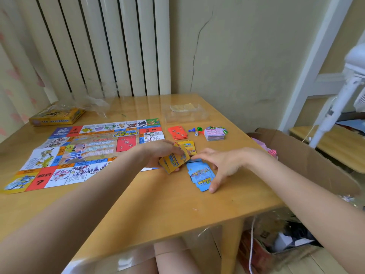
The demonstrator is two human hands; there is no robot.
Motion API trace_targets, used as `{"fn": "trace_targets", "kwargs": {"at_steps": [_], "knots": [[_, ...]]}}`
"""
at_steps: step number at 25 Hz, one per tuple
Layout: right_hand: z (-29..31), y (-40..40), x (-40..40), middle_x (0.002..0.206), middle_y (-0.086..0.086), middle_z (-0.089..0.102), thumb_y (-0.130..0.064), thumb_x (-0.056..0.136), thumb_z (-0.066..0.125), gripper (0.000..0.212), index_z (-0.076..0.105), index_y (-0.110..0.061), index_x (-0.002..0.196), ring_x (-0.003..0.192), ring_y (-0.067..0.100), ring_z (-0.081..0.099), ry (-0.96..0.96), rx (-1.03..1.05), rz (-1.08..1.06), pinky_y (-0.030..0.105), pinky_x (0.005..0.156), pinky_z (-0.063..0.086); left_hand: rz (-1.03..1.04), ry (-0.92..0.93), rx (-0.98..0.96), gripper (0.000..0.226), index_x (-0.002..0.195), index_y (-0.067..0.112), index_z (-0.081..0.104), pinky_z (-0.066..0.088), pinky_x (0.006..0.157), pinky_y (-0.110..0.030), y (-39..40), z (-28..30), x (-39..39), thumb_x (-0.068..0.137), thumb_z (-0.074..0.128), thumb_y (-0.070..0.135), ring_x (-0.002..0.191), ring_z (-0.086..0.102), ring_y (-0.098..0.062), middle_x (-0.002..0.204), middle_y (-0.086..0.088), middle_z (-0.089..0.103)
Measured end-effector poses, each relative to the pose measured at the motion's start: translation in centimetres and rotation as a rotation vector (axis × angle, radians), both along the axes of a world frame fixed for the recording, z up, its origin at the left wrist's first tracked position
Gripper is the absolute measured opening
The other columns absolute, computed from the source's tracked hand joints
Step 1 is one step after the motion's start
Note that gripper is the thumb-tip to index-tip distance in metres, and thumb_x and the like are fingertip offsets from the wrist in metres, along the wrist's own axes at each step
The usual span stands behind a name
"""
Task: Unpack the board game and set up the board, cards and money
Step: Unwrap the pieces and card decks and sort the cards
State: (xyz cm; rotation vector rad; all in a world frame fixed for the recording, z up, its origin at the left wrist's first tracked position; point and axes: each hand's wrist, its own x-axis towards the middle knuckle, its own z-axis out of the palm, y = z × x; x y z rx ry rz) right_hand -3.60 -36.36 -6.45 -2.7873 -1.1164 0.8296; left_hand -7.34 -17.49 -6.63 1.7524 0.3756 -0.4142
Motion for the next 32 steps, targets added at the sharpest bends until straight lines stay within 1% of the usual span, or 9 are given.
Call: {"fn": "trace_targets", "kwargs": {"at_steps": [3, 8, 10, 12, 16, 21, 27, 30, 32], "knots": [[-0.2, 0.2, 0.7, 0.128, -0.019, 0.024, -0.035, 0.071, 0.078, 0.092, 0.022, -0.031, 0.145, 0.075, -0.015, 0.035, 0.009, 0.082, -0.030, 0.010, 0.068, 0.034, -0.075, 0.011, 0.049, 0.021, 0.111, 0.008, 0.056, 0.057, 0.066, -0.031, -0.5, 0.3, 0.0, 0.091, 0.058, 0.012, 0.072, 0.065, -0.022, 0.096, -0.012, 0.065], [-0.3, 0.5, 0.8, 0.120, -0.016, 0.034, -0.026, 0.072, 0.078, 0.075, 0.037, -0.027, 0.134, 0.069, -0.012, 0.043, 0.006, 0.184, -0.074, 0.013, 0.062, 0.036, -0.094, -0.040, 0.067, 0.029, 0.119, 0.003, 0.053, 0.060, 0.060, -0.031, -0.4, 0.6, 0.1, 0.091, 0.056, 0.009, 0.065, 0.068, -0.021, 0.091, -0.015, 0.066], [-0.4, 0.5, 0.6, 0.123, -0.017, 0.036, -0.025, 0.073, 0.078, 0.076, 0.035, -0.029, 0.136, 0.070, -0.011, 0.043, 0.027, 0.223, -0.083, 0.013, 0.064, 0.037, -0.089, -0.033, 0.061, 0.025, 0.117, 0.003, 0.052, 0.058, 0.051, -0.029, 0.2, 0.9, -0.4, 0.093, 0.052, 0.008, 0.056, 0.067, -0.020, 0.085, -0.015, 0.065], [-0.4, 0.4, 0.4, 0.125, -0.014, 0.037, -0.028, 0.073, 0.078, 0.076, 0.035, -0.030, 0.137, 0.076, -0.007, 0.046, 0.048, 0.248, -0.113, 0.016, 0.074, 0.041, -0.094, 0.009, 0.028, 0.019, 0.113, 0.002, 0.053, 0.060, 0.061, -0.034, 0.9, 1.0, -1.0, 0.095, 0.049, 0.007, 0.064, 0.069, -0.025, 0.089, -0.018, 0.066], [-0.3, 0.7, 0.3, 0.115, 0.008, 0.047, -0.010, 0.086, 0.064, 0.047, 0.046, -0.007, 0.129, 0.083, 0.019, 0.056, 0.181, 0.491, -0.405, 0.029, 0.080, 0.052, -0.066, 0.026, -0.043, 0.015, 0.103, -0.002, 0.057, 0.057, 0.071, -0.038, 0.4, 0.6, -1.7, 0.096, 0.046, 0.005, 0.072, 0.068, -0.031, 0.092, -0.026, 0.066], [-0.5, 1.4, -0.3, 0.107, 0.006, 0.044, 0.001, 0.091, 0.049, 0.039, 0.047, -0.010, 0.128, 0.094, 0.018, 0.051, 0.233, 0.489, -0.424, 0.026, 0.076, 0.052, -0.103, 0.011, -0.040, 0.014, 0.105, -0.002, 0.055, 0.059, 0.063, -0.035, -1.0, 0.5, -1.5, 0.096, 0.047, 0.005, 0.060, 0.069, -0.026, 0.084, -0.022, 0.067], [-0.2, 2.0, -0.4, 0.098, 0.006, 0.042, 0.003, 0.092, 0.043, 0.040, 0.044, -0.010, 0.129, 0.079, 0.017, 0.053, 0.213, 0.366, -0.458, 0.028, 0.067, 0.053, -0.137, 0.037, -0.032, 0.020, 0.112, 0.002, 0.057, 0.055, 0.087, -0.042, -0.5, -0.1, -1.8, 0.094, 0.050, 0.008, 0.083, 0.066, -0.034, 0.094, -0.022, 0.067], [0.8, 2.6, 0.6, 0.102, 0.004, 0.050, -0.014, 0.092, 0.053, 0.027, 0.053, -0.012, 0.119, 0.066, 0.017, 0.055, -0.016, 0.386, -0.407, 0.025, 0.064, 0.049, -0.075, -0.076, 0.000, 0.008, 0.095, 0.004, 0.060, 0.059, 0.062, -0.032, 0.2, 0.5, -1.1, 0.093, 0.053, 0.006, 0.064, 0.069, -0.028, 0.081, -0.016, 0.067], [0.9, 3.3, 1.2, 0.090, 0.005, 0.059, -0.026, 0.087, 0.064, 0.023, 0.060, -0.009, 0.102, 0.065, 0.017, 0.057, 0.022, 0.649, -0.463, 0.026, 0.063, 0.049, 0.067, -0.209, -0.126, 0.008, 0.089, 0.006, 0.060, 0.055, 0.049, -0.024, 1.3, 0.7, -0.3, 0.093, 0.054, 0.009, 0.052, 0.067, -0.019, 0.076, -0.012, 0.067]]}}
